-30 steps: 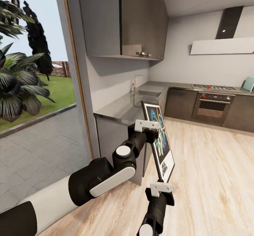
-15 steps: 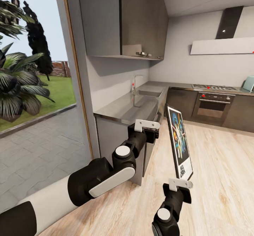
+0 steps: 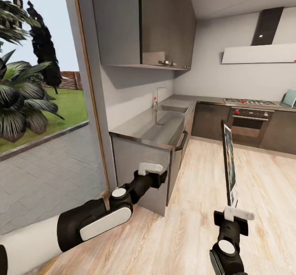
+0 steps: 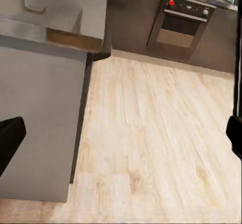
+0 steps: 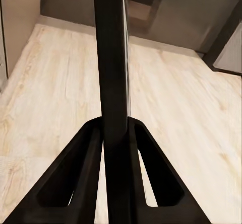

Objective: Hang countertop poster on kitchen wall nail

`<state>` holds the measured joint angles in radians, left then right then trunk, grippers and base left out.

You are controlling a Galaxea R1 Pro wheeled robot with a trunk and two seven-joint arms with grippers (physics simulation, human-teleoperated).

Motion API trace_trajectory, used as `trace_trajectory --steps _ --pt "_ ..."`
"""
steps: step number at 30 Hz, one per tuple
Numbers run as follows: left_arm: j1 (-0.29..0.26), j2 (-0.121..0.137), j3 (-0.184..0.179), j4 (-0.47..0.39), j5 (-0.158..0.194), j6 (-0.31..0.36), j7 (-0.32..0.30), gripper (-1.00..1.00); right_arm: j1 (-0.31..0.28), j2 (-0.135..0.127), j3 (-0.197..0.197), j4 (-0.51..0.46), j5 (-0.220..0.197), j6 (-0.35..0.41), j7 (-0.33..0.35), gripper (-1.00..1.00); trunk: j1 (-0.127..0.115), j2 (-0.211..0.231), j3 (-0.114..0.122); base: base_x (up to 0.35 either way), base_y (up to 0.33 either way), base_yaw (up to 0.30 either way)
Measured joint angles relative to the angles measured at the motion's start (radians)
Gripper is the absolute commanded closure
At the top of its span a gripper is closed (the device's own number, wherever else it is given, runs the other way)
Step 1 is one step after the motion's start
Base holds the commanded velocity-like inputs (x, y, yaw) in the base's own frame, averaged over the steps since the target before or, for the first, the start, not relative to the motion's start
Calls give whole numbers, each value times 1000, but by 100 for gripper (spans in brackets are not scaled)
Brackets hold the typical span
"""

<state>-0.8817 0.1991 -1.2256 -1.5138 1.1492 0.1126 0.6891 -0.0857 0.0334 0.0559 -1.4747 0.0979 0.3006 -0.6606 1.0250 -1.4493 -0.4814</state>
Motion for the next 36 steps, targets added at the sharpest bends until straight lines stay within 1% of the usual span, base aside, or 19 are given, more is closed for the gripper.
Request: trace_trajectory --steps 3,5,6,7,8,9,12,14,16,17,18,19,20,22,25,29,30,33,36 --pt "1 29 -81 40 36 -96 -72 -100 1 -12 -108 1 0 -30 134 100 0 0 0 0 0 0" --pt "2 43 -158 93 49 -191 -131 -100 1 -17 -223 2 2 -46 299 100 0 0 0 0 0 0" --pt "2 52 -222 130 57 -273 -174 -100 2 -19 -315 2 5 -53 433 100 0 0 0 0 0 0" --pt "2 60 -267 151 60 -327 -199 -100 2 -19 -379 2 6 -60 526 100 0 0 0 0 0 0" --pt "2 64 -289 159 61 -355 -209 -100 2 -19 -410 2 6 -65 575 100 0 0 0 0 0 0" --pt "2 72 -336 170 71 -411 -222 -100 2 -20 -467 2 7 -81 678 100 0 0 0 0 0 0" --pt "2 86 -428 182 109 -515 -237 -100 2 -21 -556 3 9 -115 866 100 0 0 0 0 0 0" --pt "2 106 -533 187 156 -622 -243 -100 1 -25 -615 4 9 -138 1055 100 0 0 0 0 0 0" --pt "3 134 -634 187 180 -725 -246 -100 1 -34 -644 8 11 -148 1216 100 0 0 0 0 0 0" --pt "3 141 -656 185 182 -747 -247 -100 1 -35 -649 9 12 -150 1247 100 0 0 0 0 0 0" --pt "6 160 -700 178 188 -791 -248 -100 1 -37 -655 10 12 -154 1307 100 0 0 0 0 0 0" --pt "6 167 -713 174 188 -802 -249 -100 1 -38 -657 11 13 -155 1321 100 0 0 0 0 0 0" --pt "17 191 -741 161 190 -824 -251 -100 1 -40 -660 15 11 -156 1348 100 0 0 0 0 0 0" --pt "37 209 -757 153 184 -844 -257 -100 1 -40 -662 22 11 -157 1363 100 0 0 0 0 0 0" --pt "70 238 -772 144 168 -878 -309 -100 1 -40 -662 37 10 -158 1392 100 0 0 0 0 0 0" --pt "89 283 -780 155 163 -896 -432 -100 1 -39 -662 47 9 -159 1431 100 0 0 0 0 0 0" --pt "91 301 -781 183 179 -899 -484 -100 2 -38 -661 50 7 -159 1441 100 0 0 0 0 0 0" --pt "93 310 -781 225 220 -898 -554 -100 2 -37 -661 51 9 -160 1457 100 0 0 0 0 0 0" --pt "94 325 -778 296 287 -895 -695 -100 2 -31 -661 51 10 -161 1474 100 0 0 0 0 0 0"
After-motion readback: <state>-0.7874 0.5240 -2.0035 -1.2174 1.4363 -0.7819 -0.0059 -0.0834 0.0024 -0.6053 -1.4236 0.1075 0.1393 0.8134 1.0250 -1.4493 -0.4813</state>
